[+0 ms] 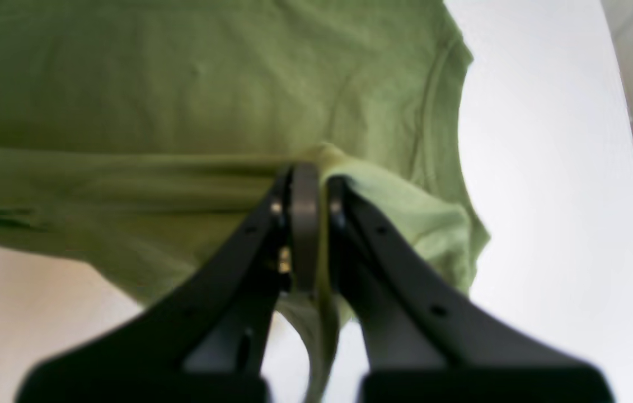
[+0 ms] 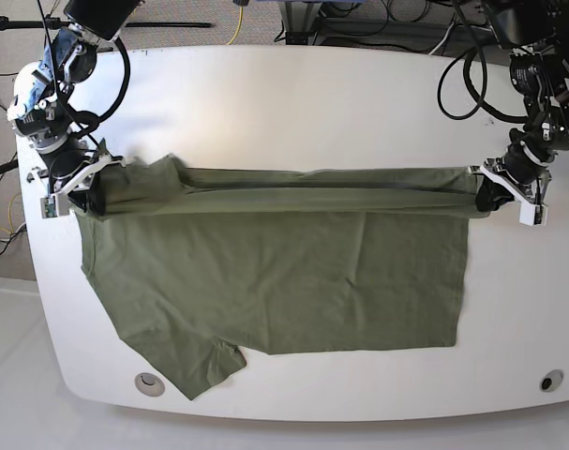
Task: Fold the T-shirt properly
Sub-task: 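Fold the collar edge over the shirt body with both grippers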
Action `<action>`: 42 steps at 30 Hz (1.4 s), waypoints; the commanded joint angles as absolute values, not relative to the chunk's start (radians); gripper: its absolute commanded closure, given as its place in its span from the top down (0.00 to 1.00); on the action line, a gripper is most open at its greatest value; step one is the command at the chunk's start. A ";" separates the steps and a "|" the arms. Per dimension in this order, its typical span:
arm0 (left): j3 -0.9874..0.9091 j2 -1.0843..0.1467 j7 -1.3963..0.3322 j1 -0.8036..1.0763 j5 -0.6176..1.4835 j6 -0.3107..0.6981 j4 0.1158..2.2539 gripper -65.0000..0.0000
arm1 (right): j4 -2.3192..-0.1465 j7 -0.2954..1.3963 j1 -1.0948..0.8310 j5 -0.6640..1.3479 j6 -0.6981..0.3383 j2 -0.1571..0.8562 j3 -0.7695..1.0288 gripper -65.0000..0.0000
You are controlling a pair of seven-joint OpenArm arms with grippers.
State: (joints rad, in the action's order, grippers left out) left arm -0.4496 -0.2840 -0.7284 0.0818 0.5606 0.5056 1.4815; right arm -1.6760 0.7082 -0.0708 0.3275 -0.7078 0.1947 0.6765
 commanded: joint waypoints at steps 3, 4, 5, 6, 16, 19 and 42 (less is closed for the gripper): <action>-0.457 -0.303 -0.697 0.049 0.566 0.505 1.484 0.00 | -1.657 0.686 -0.046 0.352 -0.698 0.231 0.687 0.00; -0.458 -0.304 -0.699 0.047 0.566 0.509 1.482 0.00 | -1.643 0.691 -0.045 0.366 -0.698 0.233 0.692 0.00; -0.459 -0.304 -0.699 0.045 0.566 0.509 1.480 0.00 | -1.639 0.691 -0.042 0.367 -0.698 0.235 0.694 0.00; -0.460 -0.304 -0.698 0.043 0.566 0.509 1.478 0.00 | -1.635 0.691 -0.040 0.369 -0.698 0.236 0.695 0.00; -0.459 -0.315 -0.696 0.027 0.551 0.508 1.473 0.00 | -1.612 0.690 -0.032 0.351 -0.698 0.252 0.691 0.00; -0.459 -0.318 -0.696 0.023 0.548 0.509 1.472 0.00 | -1.611 0.689 -0.030 0.343 -0.698 0.252 0.690 0.00; -0.438 -0.328 -0.706 -0.018 0.552 0.497 1.445 0.00 | -1.581 0.673 0.031 0.172 -0.698 0.224 0.669 0.00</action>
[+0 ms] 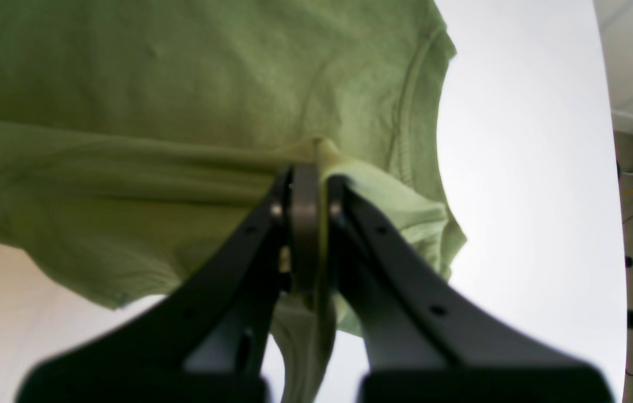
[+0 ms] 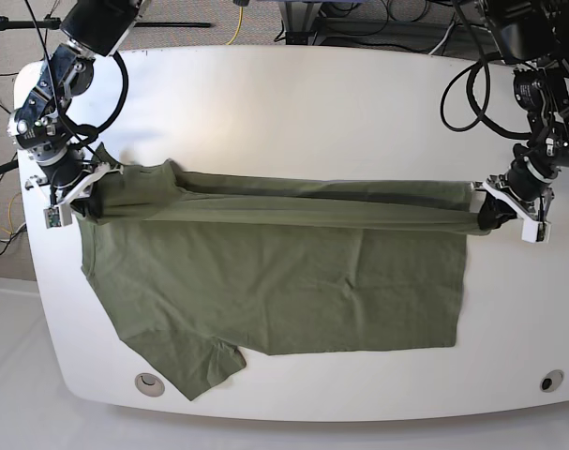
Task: Fold the T-shirt properly
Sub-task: 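Fold the collar edge over the shirt body with both grippers, then lower the folded edge onto the shirt and open both grippers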
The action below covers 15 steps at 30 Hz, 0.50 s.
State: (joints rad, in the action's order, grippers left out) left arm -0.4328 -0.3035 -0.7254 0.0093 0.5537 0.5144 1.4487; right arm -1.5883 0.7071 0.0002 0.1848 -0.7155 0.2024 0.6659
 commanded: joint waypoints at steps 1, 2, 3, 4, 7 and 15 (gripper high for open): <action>-0.437 -0.328 -0.706 -0.020 0.552 0.496 1.439 0.00 | -1.572 0.671 0.036 0.167 -0.698 0.224 0.668 0.00; -0.436 -0.328 -0.707 -0.023 0.552 0.495 1.432 0.00 | -1.564 0.670 0.041 0.163 -0.698 0.224 0.667 0.00; -0.435 -0.327 -0.706 -0.026 0.551 0.494 1.427 0.00 | -1.556 0.668 0.045 0.160 -0.698 0.224 0.667 0.00; -0.434 -0.327 -0.706 -0.029 0.550 0.493 1.421 0.00 | -1.547 0.666 0.049 0.157 -0.698 0.225 0.667 0.00; -0.429 -0.326 -0.704 -0.033 0.548 0.496 1.414 0.00 | -1.522 0.660 0.061 0.146 -0.698 0.226 0.664 0.00; -0.420 -0.330 -0.673 -0.052 0.527 0.498 1.442 0.12 | -1.433 0.617 0.092 0.138 -0.698 0.233 0.635 0.00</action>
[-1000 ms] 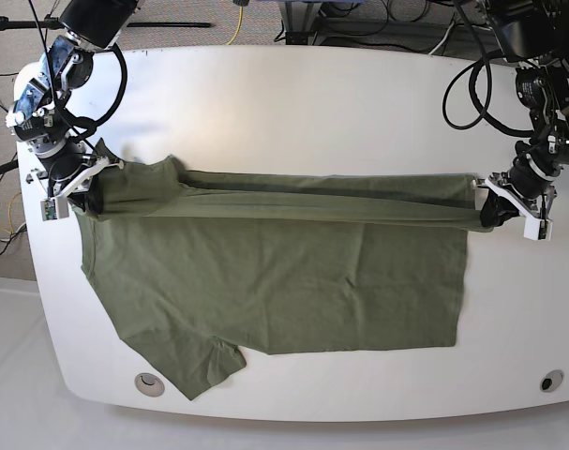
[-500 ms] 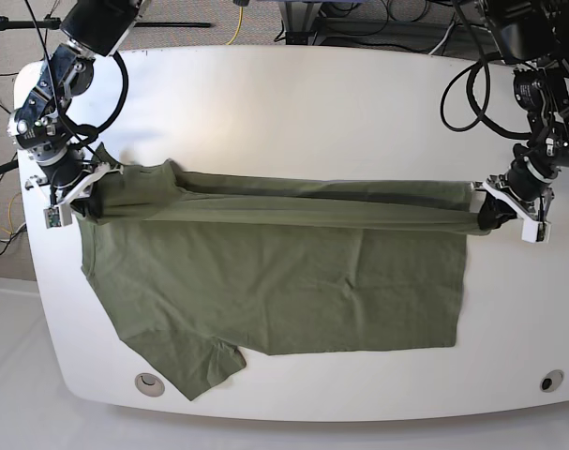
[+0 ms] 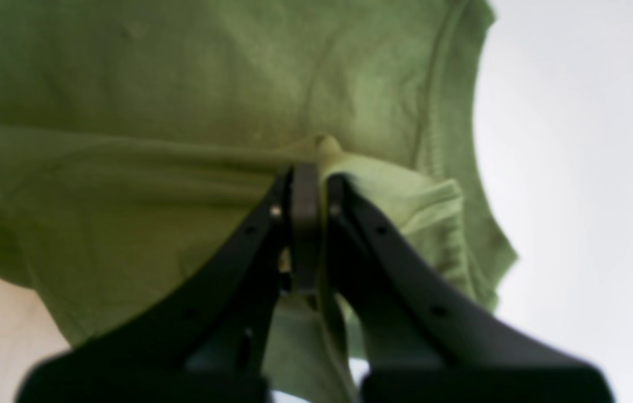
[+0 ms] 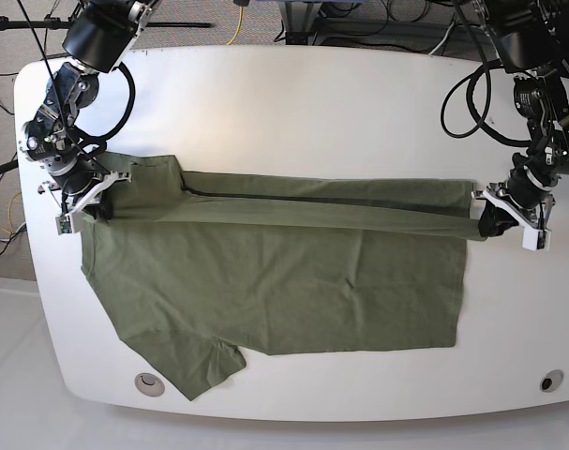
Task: Fold the T-shirt properly
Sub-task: 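Lower the folded edge onto the shirt and open both grippers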
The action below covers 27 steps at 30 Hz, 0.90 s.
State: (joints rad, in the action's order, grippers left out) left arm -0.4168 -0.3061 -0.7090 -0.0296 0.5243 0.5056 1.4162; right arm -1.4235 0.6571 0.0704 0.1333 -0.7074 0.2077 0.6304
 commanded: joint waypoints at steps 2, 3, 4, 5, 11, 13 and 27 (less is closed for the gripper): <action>-0.416 -0.330 -0.665 -0.055 0.521 0.496 1.443 0.15 | -1.419 0.609 0.098 0.136 -0.698 0.234 0.630 0.00; -0.414 -0.331 -0.662 -0.056 0.518 0.495 1.443 0.17 | -1.413 0.604 0.101 0.135 -0.698 0.235 0.627 0.00; -0.411 -0.334 -0.658 -0.064 0.508 0.494 1.435 0.16 | -1.395 0.591 0.107 0.138 -0.697 0.236 0.618 0.00; -0.408 -0.337 -0.654 -0.073 0.499 0.492 1.426 0.15 | -1.376 0.577 0.114 0.140 -0.696 0.236 0.610 0.00; -0.400 -0.338 -0.645 -0.091 0.486 0.490 1.424 0.08 | -1.347 0.556 0.127 0.137 -0.690 0.243 0.591 0.00; -0.379 -0.341 -0.630 -0.127 0.483 0.493 1.382 0.11 | -1.316 0.542 0.121 0.135 -0.690 0.256 0.581 0.00; -0.336 -0.340 -0.629 -0.121 0.393 0.491 1.357 0.59 | -1.298 0.524 0.126 0.140 -0.689 0.253 0.601 0.54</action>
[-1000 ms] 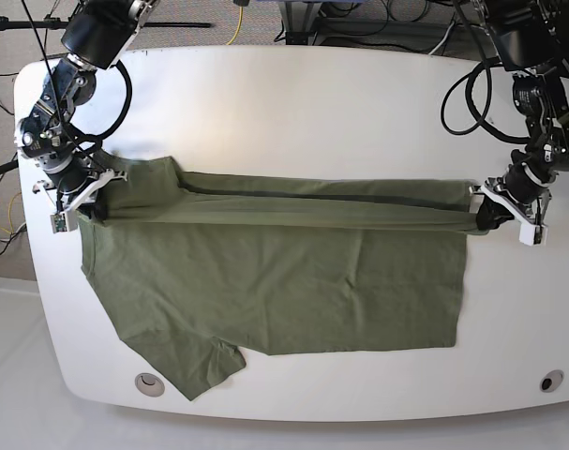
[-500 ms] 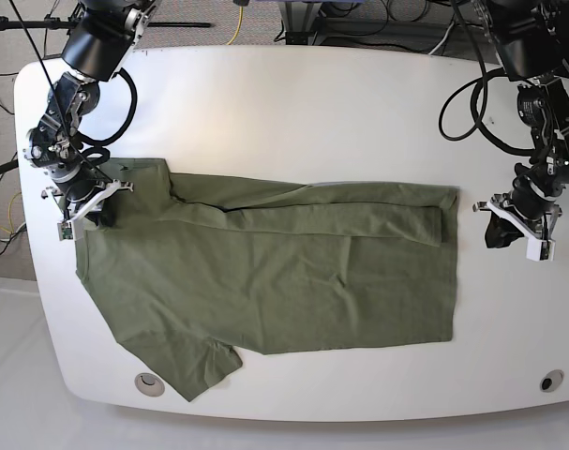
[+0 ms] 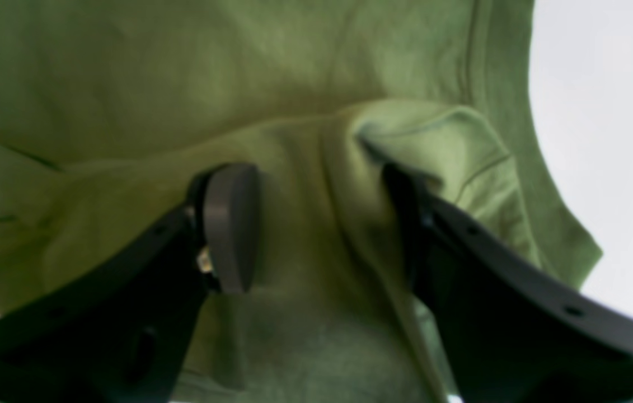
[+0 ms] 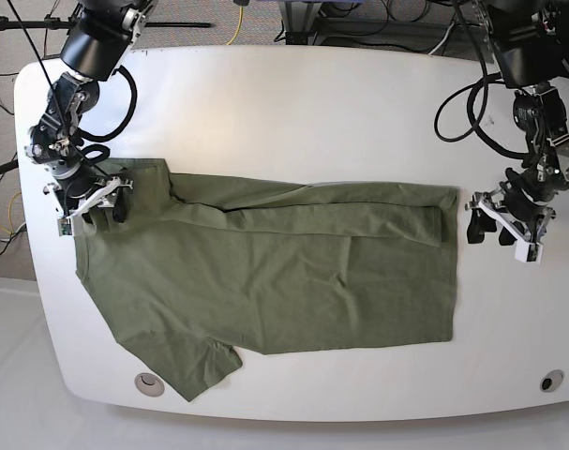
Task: Fold the T-shirt properly
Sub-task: 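Lower the folded edge onto the shirt and open both grippers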
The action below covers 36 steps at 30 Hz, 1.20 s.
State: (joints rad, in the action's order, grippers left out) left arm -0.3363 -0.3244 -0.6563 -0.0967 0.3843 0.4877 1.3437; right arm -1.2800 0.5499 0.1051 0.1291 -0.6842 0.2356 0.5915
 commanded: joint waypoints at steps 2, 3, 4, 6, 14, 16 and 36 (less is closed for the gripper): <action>-0.335 -0.339 -0.627 -0.122 0.389 0.493 1.357 0.57 | -1.303 0.527 0.125 0.141 -0.692 0.253 0.609 0.55; -0.336 -0.339 -0.627 -0.123 0.386 0.494 1.359 0.57 | -1.307 0.529 0.125 0.140 -0.694 0.253 0.612 0.55; -0.336 -0.338 -0.626 -0.124 0.383 0.495 1.361 0.56 | -1.310 0.530 0.125 0.140 -0.696 0.254 0.615 0.55; -0.347 -0.336 -0.626 -0.128 0.374 0.493 1.369 0.54 | -1.348 0.539 0.127 0.136 -0.698 0.253 0.642 0.55; -0.349 -0.334 -0.623 -0.125 0.373 0.503 1.385 0.52 | -1.422 0.559 0.117 0.124 -0.698 0.250 0.668 0.55; -0.352 -0.330 -0.618 -0.117 0.386 0.504 1.379 0.49 | -1.409 0.559 0.125 0.138 -0.698 0.246 0.660 0.51; -0.349 -0.331 -0.611 -0.117 0.384 0.486 1.313 0.53 | -1.384 0.562 0.073 0.136 -0.698 0.248 0.653 0.43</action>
State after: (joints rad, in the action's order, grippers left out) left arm -0.3424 -0.3141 -0.6491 -0.0982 0.3679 0.4911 1.3205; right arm -1.3540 0.5766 0.0837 0.1154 -0.6926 0.2321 0.6441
